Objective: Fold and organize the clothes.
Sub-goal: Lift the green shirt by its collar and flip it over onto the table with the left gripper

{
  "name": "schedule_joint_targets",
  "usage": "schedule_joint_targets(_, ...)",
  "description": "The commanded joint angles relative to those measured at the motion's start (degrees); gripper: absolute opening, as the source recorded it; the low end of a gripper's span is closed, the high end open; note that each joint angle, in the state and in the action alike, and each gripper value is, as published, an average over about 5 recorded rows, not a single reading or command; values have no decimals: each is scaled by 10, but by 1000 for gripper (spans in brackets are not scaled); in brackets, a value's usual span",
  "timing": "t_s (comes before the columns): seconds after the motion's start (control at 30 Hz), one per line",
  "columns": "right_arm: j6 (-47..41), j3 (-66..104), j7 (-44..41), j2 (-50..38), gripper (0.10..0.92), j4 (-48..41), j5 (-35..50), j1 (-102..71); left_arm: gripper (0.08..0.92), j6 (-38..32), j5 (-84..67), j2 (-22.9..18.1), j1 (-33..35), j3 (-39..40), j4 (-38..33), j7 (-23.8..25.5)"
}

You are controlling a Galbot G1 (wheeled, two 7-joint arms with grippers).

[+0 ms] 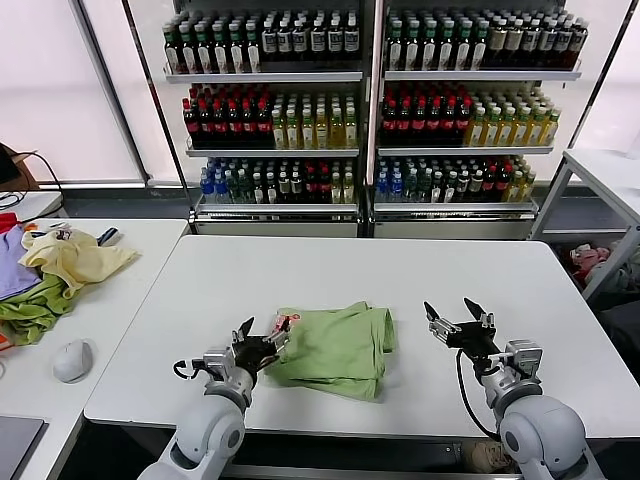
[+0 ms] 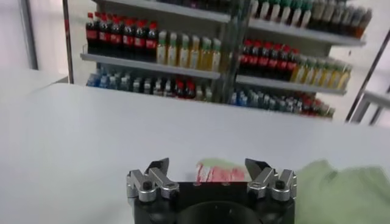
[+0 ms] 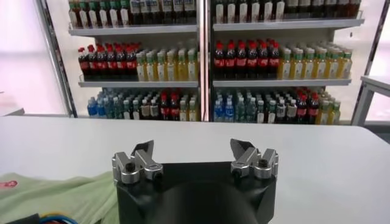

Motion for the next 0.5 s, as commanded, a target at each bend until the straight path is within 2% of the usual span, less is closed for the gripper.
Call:
schedule_joint_targets(0.03,0,2,0,-2,823,-1,-1,1,823,20,100,4,32,30,15,20)
schedule_joint_targets(0.27,0,2,-1,-3,823,-3,0,4,812,22,103,-7,19,47,31,21)
schedule_joint_targets(0.5,1,0,-1,-4,823,-8,0,9,645,20,87,-4,16,42,38,23)
